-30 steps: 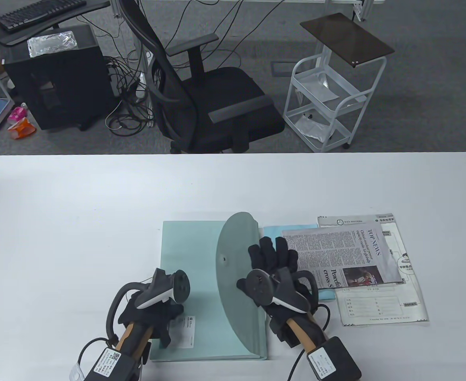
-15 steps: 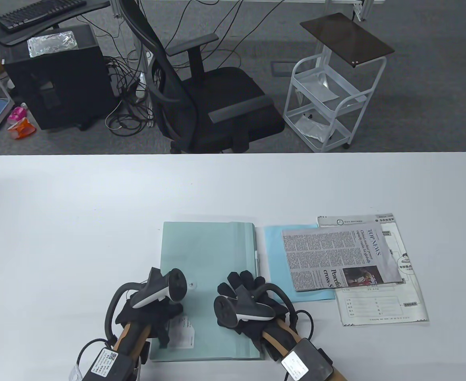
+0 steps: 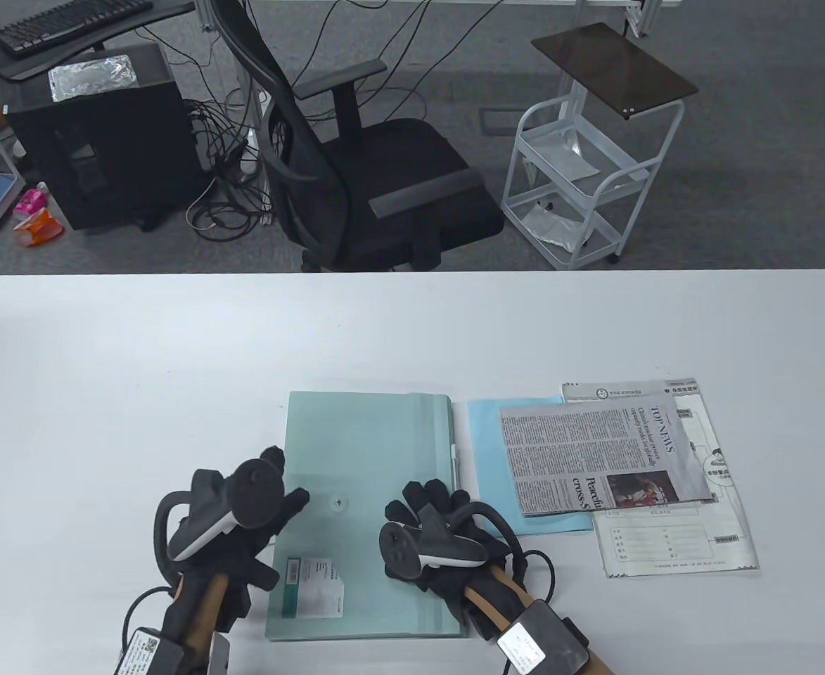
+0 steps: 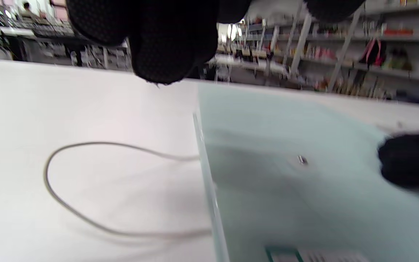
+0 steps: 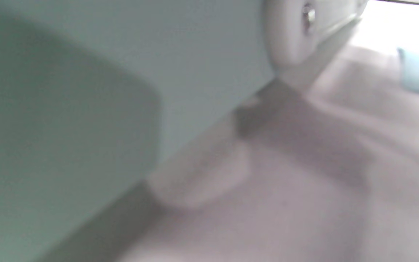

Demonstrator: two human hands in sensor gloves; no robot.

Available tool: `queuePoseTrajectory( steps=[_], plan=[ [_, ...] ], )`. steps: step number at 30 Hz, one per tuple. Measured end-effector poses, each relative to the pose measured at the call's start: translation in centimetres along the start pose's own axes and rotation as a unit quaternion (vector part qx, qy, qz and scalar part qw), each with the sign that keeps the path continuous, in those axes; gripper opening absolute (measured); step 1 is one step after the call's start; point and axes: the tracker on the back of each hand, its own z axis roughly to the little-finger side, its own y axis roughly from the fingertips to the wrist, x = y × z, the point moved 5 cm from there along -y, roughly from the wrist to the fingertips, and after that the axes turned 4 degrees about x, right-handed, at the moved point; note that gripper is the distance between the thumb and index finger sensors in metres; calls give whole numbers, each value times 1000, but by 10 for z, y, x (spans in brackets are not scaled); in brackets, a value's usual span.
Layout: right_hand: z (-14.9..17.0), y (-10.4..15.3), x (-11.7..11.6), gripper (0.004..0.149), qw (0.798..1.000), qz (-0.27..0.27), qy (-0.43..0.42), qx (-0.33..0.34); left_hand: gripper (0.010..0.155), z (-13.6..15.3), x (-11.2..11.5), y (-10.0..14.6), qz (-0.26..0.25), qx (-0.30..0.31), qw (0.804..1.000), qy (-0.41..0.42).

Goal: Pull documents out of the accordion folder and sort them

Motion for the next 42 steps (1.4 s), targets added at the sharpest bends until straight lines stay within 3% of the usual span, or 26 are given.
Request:
queuePoseTrajectory(
  steps=[3, 5, 9, 12, 15, 17, 19, 21, 24, 27, 31, 34, 36, 40, 42],
  plan=[
    [0, 0, 0, 75, 1000, 0, 0, 0, 77, 29, -11, 6, -72, -54, 996, -1],
    [0, 0, 0, 75, 1000, 1, 0, 0, 77, 47, -7, 7, -61, -94, 994, -7],
    [0, 0, 0, 75, 1000, 1, 0, 0, 75, 87, 21, 7, 45, -182, 982, 9],
    [0, 0, 0, 75, 1000, 1, 0, 0, 79, 107, 46, 8, 137, -232, 962, 37],
    [0, 0, 0, 75, 1000, 1, 0, 0, 83, 112, 67, 7, 219, -228, 946, 77],
    [0, 0, 0, 75, 1000, 1, 0, 0, 72, 108, 73, 4, 243, -212, 939, 119],
    [0, 0, 0, 75, 1000, 1, 0, 0, 52, 102, 72, 1, 244, -192, 941, 138],
    [0, 0, 0, 75, 1000, 1, 0, 0, 42, 97, 68, -1, 230, -177, 945, 149],
    [0, 0, -1, 75, 1000, 2, -1, 1, 40, 88, 57, -4, 180, -149, 952, 197],
    [0, -1, -1, 75, 1000, 2, -3, 3, 39, 81, 48, -5, 136, -127, 945, 270],
    [-1, -2, -2, 76, 1000, -9, 2, 7, 40, 70, 53, -10, 124, -109, 914, 370],
    [-2, -4, -3, 76, 1000, -14, 7, 9, 41, 57, 54, -15, 64, -95, 889, 443],
    [-2, -4, -3, 76, 1000, -12, 4, 9, 42, 43, 58, -19, 59, -75, 881, 464],
    [-2, -4, -4, 76, 1000, -9, 0, 12, 45, 6, 78, -31, 114, -34, 907, 404],
    [-2, -4, -5, 76, 1000, -9, -2, 12, 45, -9, 88, -34, 137, -23, 930, 340]
  ],
)
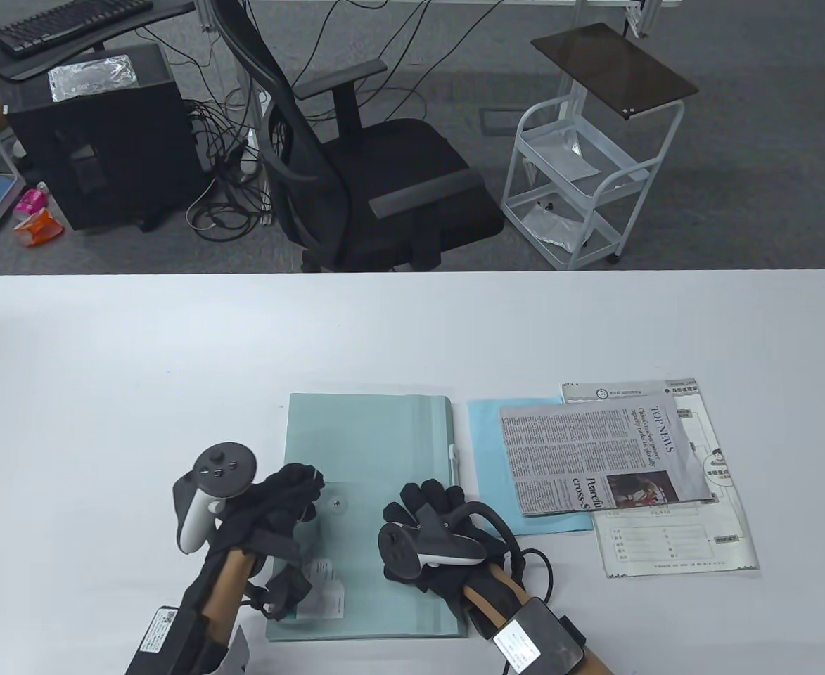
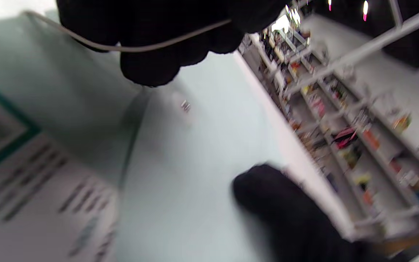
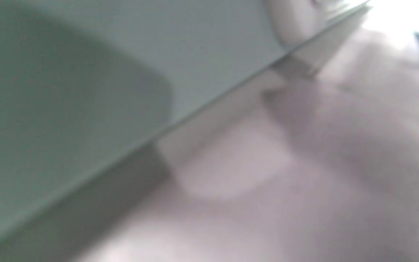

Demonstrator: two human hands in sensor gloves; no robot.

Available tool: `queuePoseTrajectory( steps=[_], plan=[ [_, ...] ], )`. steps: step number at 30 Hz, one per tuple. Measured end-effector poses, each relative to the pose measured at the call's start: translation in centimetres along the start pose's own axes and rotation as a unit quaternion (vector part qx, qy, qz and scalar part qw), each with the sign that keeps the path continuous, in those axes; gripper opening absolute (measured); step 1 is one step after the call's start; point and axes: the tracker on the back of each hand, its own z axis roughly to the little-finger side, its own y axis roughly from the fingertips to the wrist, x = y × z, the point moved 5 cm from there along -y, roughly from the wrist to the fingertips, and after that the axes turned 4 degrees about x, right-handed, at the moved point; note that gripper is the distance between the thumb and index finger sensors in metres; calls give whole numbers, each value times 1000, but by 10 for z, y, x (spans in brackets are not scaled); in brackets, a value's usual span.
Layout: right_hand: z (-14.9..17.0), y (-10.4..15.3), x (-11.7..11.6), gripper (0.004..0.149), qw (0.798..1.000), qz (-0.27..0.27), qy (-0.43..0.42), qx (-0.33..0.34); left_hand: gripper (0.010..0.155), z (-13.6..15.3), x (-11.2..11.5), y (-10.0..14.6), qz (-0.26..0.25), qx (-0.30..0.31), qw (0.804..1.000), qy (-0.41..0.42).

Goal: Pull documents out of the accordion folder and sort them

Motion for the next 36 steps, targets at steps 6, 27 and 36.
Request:
queuePoseTrajectory(
  steps=[6, 27, 36],
  plan=[
    [0, 0, 0, 76, 1000, -1, 1, 0, 44, -17, 33, -9, 0, 5, 965, -264],
    [0, 1, 2, 76, 1000, 4, -2, 2, 51, -35, 45, -17, 13, -23, 889, -458],
    [5, 4, 9, 77, 1000, 20, -9, 8, 54, -28, 10, -4, -44, -22, 910, -413]
  ],
)
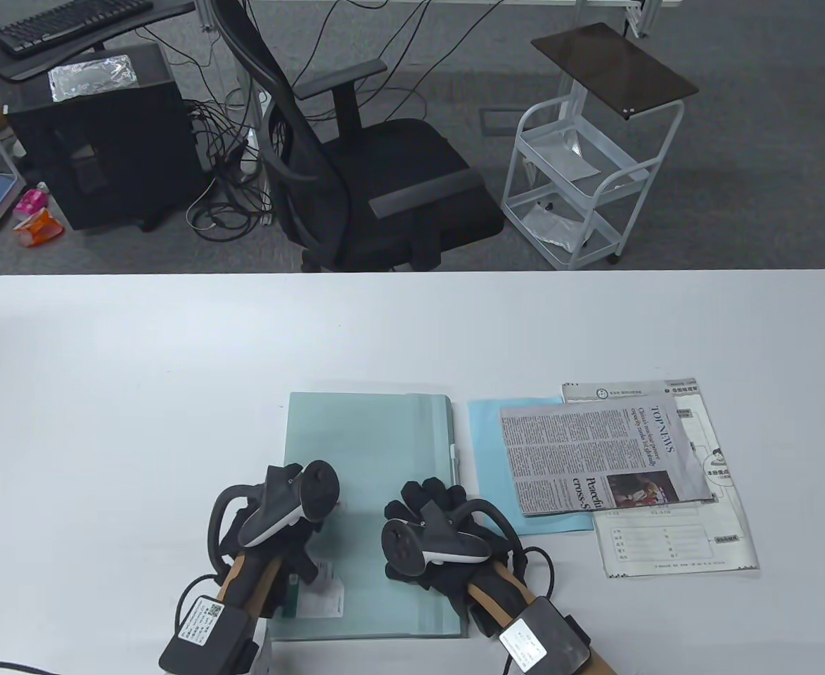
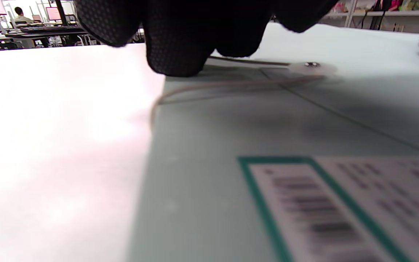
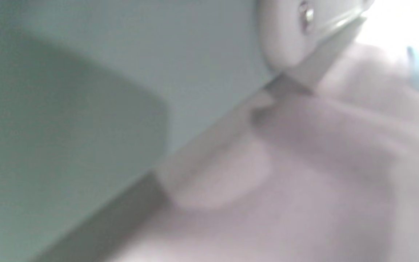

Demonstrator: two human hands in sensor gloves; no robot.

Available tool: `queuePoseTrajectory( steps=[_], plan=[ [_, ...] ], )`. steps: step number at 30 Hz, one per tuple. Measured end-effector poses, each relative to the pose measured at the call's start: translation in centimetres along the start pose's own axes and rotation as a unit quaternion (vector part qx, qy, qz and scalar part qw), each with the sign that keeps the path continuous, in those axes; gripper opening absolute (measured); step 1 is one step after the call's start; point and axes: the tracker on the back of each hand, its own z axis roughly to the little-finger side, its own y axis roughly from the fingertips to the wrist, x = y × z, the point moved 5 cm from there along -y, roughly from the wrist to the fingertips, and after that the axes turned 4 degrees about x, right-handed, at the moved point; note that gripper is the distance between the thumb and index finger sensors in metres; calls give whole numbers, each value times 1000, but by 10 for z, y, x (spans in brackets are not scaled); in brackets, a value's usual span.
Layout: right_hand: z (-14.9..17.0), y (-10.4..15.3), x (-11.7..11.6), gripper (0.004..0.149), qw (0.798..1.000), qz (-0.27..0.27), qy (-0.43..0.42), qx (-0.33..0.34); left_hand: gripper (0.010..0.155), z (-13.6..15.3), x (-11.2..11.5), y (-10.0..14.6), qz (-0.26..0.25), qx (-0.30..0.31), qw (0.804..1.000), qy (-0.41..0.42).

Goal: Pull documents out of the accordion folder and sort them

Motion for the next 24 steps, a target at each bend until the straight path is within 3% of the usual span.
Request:
queuePoseTrajectory(
  steps=[6, 9, 14, 24],
  plan=[
    [19, 13, 26, 77, 998, 31, -52, -17, 62, 20, -10, 7, -32, -6, 999, 9],
    [43, 27, 45, 77, 994, 69, -64, -46, 66, 26, -17, 15, -64, -3, 998, 2],
    [82, 52, 57, 77, 988, 90, -70, -104, 74, 34, -31, 32, -108, 9, 994, -34],
    [143, 113, 78, 84, 956, 148, 12, -251, 81, 53, -56, 57, -153, 1, 983, -101]
  ],
)
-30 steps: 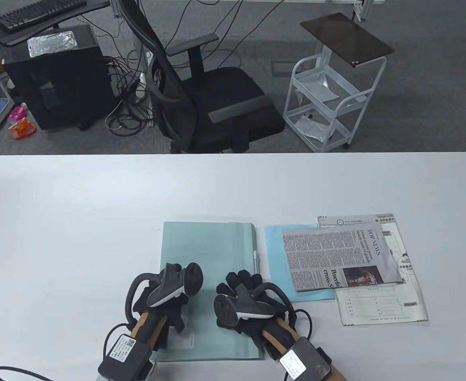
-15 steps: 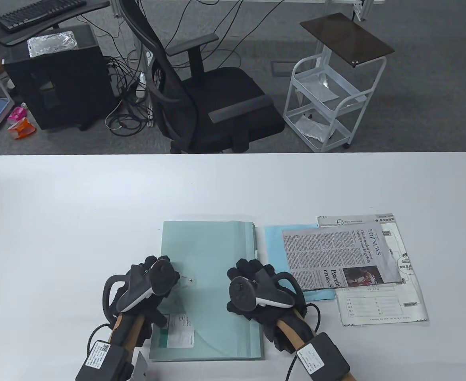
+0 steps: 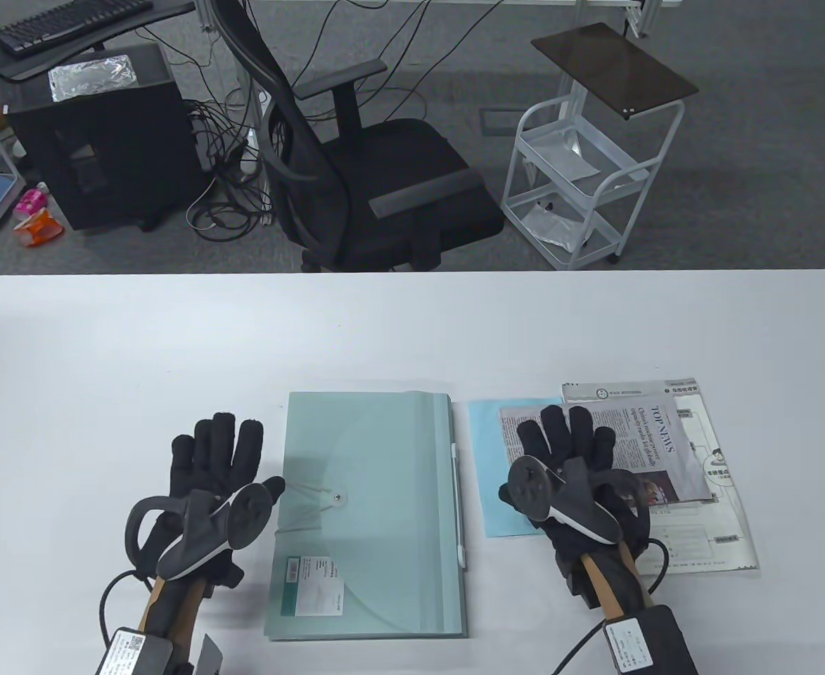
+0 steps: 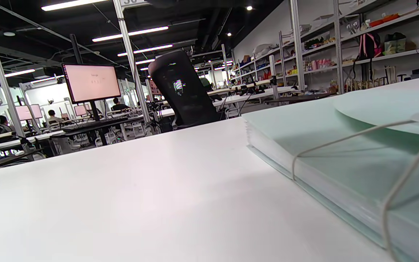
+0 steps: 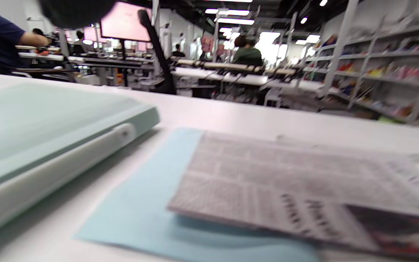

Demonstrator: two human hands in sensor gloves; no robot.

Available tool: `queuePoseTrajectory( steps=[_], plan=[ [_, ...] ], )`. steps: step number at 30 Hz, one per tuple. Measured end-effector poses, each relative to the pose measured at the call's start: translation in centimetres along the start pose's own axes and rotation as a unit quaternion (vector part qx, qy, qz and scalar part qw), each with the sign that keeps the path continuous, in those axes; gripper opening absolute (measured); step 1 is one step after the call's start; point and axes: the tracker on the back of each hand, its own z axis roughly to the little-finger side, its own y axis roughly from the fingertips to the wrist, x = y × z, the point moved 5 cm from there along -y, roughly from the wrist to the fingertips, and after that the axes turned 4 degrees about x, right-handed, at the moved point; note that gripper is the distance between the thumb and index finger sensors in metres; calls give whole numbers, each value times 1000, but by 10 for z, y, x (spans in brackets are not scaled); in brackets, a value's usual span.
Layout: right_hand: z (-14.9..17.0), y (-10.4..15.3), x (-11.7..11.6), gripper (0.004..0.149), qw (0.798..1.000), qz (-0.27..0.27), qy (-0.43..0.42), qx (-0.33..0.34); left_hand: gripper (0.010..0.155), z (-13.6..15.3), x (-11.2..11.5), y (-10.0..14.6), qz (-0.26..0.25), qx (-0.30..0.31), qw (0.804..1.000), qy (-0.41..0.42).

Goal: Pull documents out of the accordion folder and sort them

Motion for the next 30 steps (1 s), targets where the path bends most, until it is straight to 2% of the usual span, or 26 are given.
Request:
queuePoseTrajectory(
  steps=[5, 10, 14, 21, 30],
  plan=[
    [10, 8, 9, 86, 999, 49, -1, -17, 81, 7, 6, 0, -8, -2, 1000, 1],
    [9, 13, 3, 86, 997, 75, -13, -10, 81, 8, 23, -1, 12, 9, 1000, -6],
    [8, 11, -9, 86, 997, 74, -34, -8, 83, 9, 37, -1, 41, 12, 999, -16],
    [7, 12, -34, 85, 1000, 24, 1, -16, 83, 14, 46, 2, 64, 0, 998, -15],
    [3, 10, -40, 85, 1000, 14, 6, -9, 84, 17, 47, 4, 66, -4, 998, -15]
  ],
)
